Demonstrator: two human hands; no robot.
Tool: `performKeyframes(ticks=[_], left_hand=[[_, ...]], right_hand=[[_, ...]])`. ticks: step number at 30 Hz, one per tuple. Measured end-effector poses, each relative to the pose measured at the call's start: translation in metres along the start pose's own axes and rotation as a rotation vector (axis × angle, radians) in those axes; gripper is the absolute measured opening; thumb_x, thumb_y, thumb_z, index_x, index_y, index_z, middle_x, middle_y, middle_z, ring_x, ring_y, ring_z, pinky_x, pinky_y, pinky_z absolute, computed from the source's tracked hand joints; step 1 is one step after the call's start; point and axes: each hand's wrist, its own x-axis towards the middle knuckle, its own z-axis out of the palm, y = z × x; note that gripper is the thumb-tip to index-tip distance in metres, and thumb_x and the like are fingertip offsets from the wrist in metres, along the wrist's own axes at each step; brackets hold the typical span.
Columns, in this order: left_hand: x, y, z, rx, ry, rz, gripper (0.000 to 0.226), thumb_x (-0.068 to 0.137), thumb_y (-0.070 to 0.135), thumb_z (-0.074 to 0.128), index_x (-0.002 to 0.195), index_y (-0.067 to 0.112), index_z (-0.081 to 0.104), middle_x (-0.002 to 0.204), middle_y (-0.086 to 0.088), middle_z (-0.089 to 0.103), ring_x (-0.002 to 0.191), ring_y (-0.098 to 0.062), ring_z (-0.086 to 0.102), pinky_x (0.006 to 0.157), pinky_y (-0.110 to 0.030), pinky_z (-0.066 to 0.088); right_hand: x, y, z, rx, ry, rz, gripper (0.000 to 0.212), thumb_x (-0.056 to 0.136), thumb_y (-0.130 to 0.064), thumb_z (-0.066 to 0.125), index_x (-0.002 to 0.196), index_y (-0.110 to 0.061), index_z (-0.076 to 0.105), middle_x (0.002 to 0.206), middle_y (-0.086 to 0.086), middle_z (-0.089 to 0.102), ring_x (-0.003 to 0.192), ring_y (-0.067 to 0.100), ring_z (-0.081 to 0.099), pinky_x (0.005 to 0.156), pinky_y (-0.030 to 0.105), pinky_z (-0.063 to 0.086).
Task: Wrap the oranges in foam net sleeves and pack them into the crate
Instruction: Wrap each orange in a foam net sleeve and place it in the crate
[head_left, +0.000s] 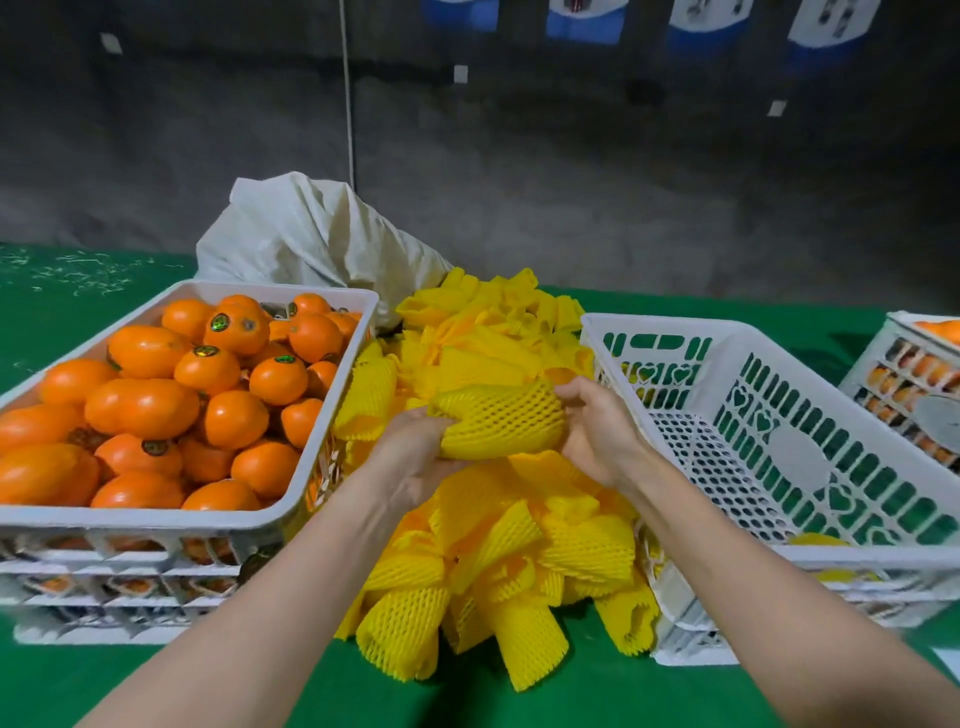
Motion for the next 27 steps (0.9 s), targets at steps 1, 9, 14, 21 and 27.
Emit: performKeyframes(ticks=[1,9,14,21,27], left_hand=[[0.000,-0.001,-0.003,0.050,0.014,0.020,0.029,0.093,-0.012,0.042,0.083,0.009,0.059,0.058,0.001,0.067,0.057,-0.015,0.062,0.057,-0.028,0.051],[0.004,0.002,-0.027,-0.182,0.024,-0.205,0.025,0.100,0.000,0.034,0.088,-0.001,0.056,0.058,-0.016,0.067,0.045,-0.023,0.066,0.039,-0.033,0.051],[0.001,0.010,-0.036,-0.131,-0.012,-0.203,0.029,0.100,0.000,0.031,0.085,-0.005,0.055,0.058,-0.020,0.066,0.045,-0.025,0.066,0.037,-0.031,0.052],[-0.007,0.029,-0.062,0.074,0.015,-0.101,0.027,0.095,-0.008,0.034,0.082,0.002,0.055,0.055,-0.010,0.067,0.047,-0.019,0.067,0.042,-0.028,0.054],[-0.030,0.038,-0.096,0.073,-0.045,0.006,0.043,0.091,-0.008,0.040,0.072,0.010,0.074,0.064,-0.010,0.069,0.055,-0.020,0.068,0.045,-0.028,0.055]], right_hand=[[-0.002,-0.001,0.001,-0.059,-0.034,0.003,0.023,0.092,0.004,0.030,0.092,0.006,0.053,0.104,0.021,0.057,0.094,0.029,0.056,0.086,0.047,0.047],[-0.013,0.003,0.025,-1.108,-0.196,-0.503,0.013,0.082,0.013,0.055,0.073,0.012,0.064,0.082,0.019,0.065,0.080,0.025,0.060,0.101,0.026,0.037],[-0.006,0.005,0.038,-1.282,-0.191,-0.644,0.009,0.081,0.007,0.058,0.078,0.014,0.063,0.094,0.026,0.066,0.112,0.035,0.055,0.104,0.014,0.023],[-0.007,0.016,0.062,-1.175,-0.243,-0.839,0.005,0.072,0.011,0.061,0.073,0.012,0.066,0.087,0.025,0.062,0.084,0.034,0.060,0.070,0.038,0.045],[-0.021,0.024,0.094,-1.005,-0.337,-0.885,0.016,0.070,-0.004,0.064,0.079,0.008,0.066,0.100,0.021,0.063,0.099,0.030,0.058,0.086,0.032,0.046]])
